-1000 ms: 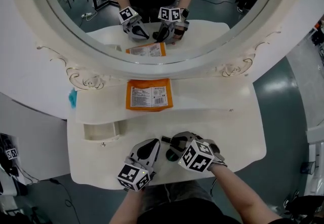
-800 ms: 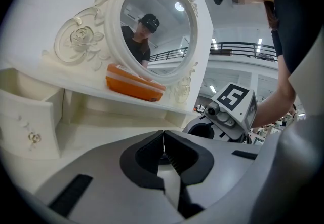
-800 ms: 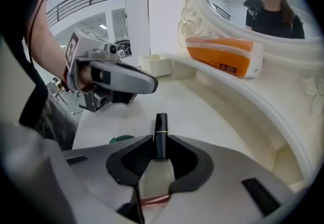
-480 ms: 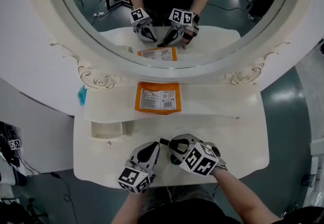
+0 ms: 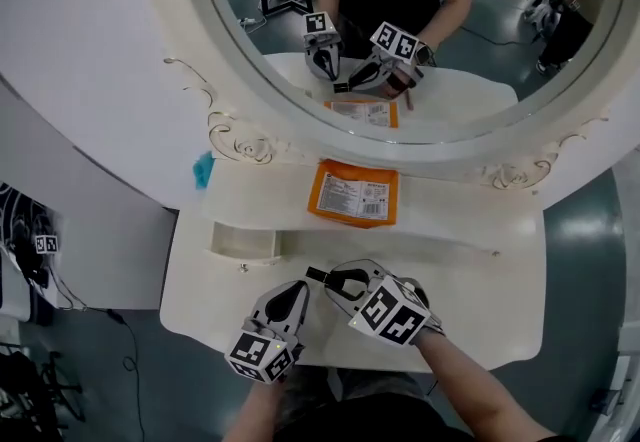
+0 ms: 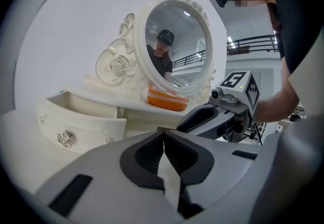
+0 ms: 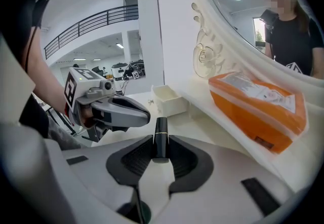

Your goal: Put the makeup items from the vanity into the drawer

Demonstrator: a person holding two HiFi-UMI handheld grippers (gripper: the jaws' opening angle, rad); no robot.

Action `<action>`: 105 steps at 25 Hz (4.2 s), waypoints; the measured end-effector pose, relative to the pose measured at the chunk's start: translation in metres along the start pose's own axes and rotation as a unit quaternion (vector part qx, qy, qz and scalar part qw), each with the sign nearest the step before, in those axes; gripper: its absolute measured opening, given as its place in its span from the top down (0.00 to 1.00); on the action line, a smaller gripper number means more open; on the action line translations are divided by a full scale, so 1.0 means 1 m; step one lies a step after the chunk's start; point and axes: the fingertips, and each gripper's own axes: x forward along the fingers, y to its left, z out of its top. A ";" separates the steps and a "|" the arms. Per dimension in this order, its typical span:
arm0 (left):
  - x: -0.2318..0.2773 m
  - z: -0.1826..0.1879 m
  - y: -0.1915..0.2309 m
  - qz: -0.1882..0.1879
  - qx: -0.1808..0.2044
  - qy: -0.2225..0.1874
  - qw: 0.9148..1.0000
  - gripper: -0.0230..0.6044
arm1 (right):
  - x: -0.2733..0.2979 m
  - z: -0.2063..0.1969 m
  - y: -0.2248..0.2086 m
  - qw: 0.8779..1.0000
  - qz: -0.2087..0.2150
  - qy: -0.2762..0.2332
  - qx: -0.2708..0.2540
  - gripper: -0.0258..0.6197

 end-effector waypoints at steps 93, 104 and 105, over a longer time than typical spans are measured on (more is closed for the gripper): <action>-0.062 0.029 0.120 -0.093 0.001 0.008 0.996 0.94 | 0.113 0.116 -0.010 0.989 -0.110 0.026 0.094 0.79; -0.063 0.028 0.122 -0.093 -0.001 0.008 0.996 0.94 | 0.104 0.113 -0.009 0.987 -0.127 0.035 0.095 0.79; -0.063 0.028 0.123 -0.093 -0.001 0.008 0.996 0.94 | 0.103 0.113 -0.008 0.986 -0.127 0.036 0.098 0.79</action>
